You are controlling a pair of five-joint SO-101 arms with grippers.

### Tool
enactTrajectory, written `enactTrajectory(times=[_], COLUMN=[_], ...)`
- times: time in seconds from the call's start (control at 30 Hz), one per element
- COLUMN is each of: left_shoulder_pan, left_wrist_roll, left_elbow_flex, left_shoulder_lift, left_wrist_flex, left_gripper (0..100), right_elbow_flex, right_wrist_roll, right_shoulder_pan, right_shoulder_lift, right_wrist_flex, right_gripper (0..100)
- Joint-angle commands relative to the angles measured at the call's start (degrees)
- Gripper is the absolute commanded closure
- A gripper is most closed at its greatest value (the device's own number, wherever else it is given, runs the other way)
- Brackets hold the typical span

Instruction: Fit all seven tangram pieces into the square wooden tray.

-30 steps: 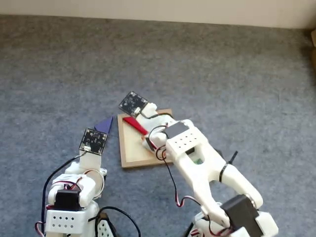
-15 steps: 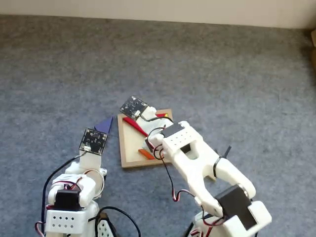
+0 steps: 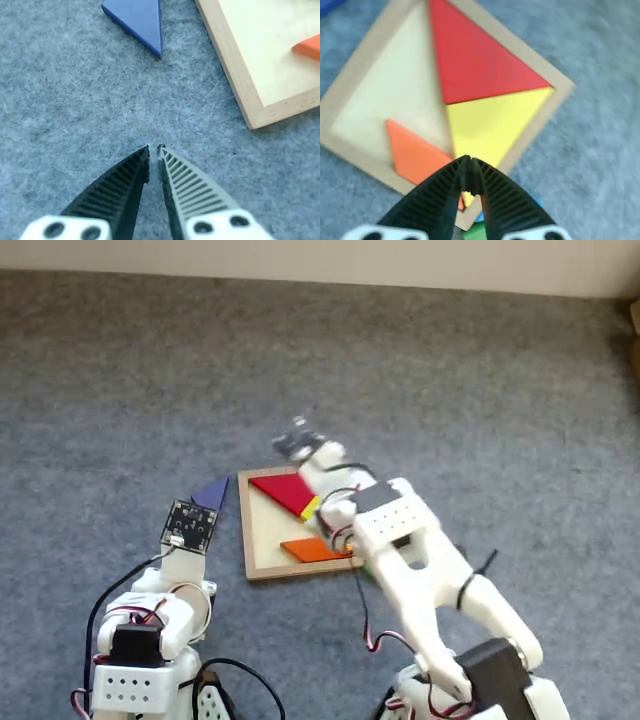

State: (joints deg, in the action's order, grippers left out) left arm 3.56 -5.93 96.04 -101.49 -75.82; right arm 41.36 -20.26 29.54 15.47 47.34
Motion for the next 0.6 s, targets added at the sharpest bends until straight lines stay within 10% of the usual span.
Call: enactTrajectory(times=[0.0, 0.3, 0.57], left_shoulder_pan=[0.22, 0.22, 0.22], left_wrist_roll=[0.0, 0.0, 0.0], left_elbow_flex=[1.19, 1.19, 1.19], left_shoulder_lift=[-2.33, -2.33, -2.33], left_wrist_flex=[0.0, 0.0, 0.0], left_gripper=[95, 95, 95], right_elbow_flex=[-1.01, -4.53, -16.13], right_wrist_roll=[8.0, 15.47, 14.86], right_shoulder_pan=[-4.35, -11.21, -14.64], right_shoulder_lift=[4.35, 4.26, 4.62], right_wrist_flex=[0.75, 2.07, 24.92], right_gripper=[99.1, 95.7, 87.5])
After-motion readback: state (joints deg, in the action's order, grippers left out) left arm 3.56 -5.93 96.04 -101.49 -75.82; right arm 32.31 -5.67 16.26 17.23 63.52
